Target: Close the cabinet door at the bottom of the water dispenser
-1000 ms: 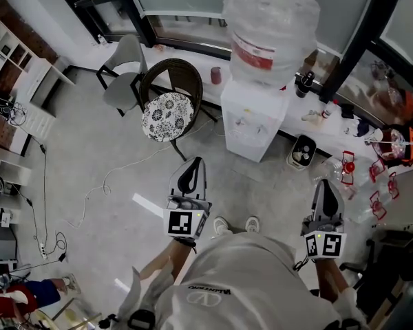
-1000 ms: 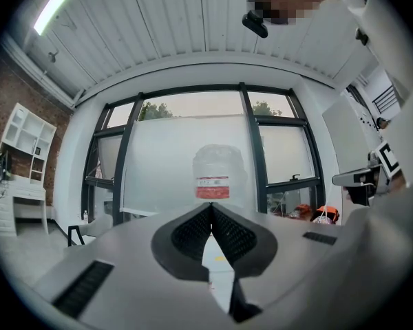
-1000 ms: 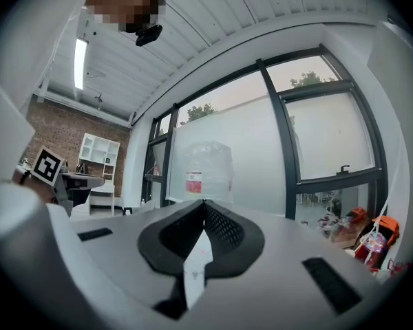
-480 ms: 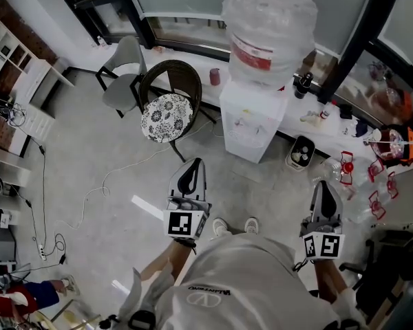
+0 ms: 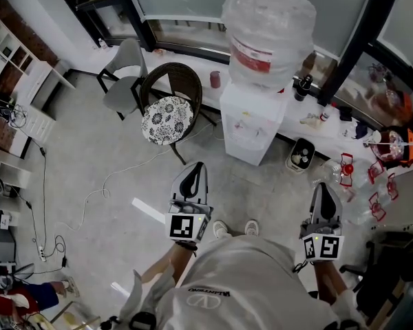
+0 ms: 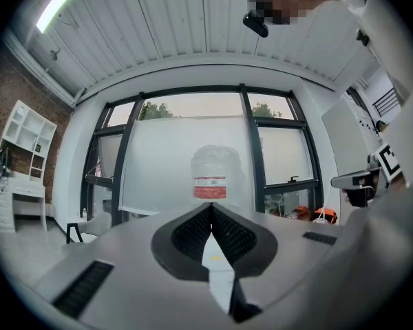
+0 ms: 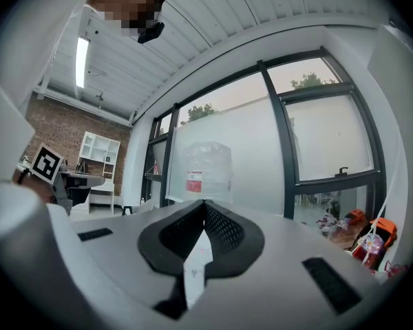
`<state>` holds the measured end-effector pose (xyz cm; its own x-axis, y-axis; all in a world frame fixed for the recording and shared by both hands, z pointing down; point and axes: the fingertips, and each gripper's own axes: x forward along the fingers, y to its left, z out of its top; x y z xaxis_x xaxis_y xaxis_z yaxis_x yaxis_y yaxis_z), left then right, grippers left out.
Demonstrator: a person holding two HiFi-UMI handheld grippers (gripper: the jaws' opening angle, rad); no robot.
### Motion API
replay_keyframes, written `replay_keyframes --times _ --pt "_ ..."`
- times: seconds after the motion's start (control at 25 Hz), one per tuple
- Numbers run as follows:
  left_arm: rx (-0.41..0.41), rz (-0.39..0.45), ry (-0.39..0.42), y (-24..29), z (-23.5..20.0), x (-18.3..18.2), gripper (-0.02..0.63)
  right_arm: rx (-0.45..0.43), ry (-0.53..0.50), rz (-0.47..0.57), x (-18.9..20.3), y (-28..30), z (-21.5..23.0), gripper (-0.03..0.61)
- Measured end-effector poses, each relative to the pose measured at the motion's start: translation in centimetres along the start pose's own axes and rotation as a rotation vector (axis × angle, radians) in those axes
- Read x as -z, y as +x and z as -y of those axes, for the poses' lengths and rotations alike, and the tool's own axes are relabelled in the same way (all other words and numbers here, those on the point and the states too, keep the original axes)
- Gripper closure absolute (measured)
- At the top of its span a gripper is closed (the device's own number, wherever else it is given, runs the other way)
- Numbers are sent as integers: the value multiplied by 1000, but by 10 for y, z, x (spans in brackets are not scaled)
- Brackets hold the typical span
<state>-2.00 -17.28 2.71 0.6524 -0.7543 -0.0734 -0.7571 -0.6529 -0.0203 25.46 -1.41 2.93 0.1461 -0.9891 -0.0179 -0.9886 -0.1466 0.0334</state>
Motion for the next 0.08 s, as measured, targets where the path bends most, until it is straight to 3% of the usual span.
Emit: replay_keyframes --times 0.08 --pt "-1 0 -1 -1 0 0 606 -2 2 1 0 0 -1 562"
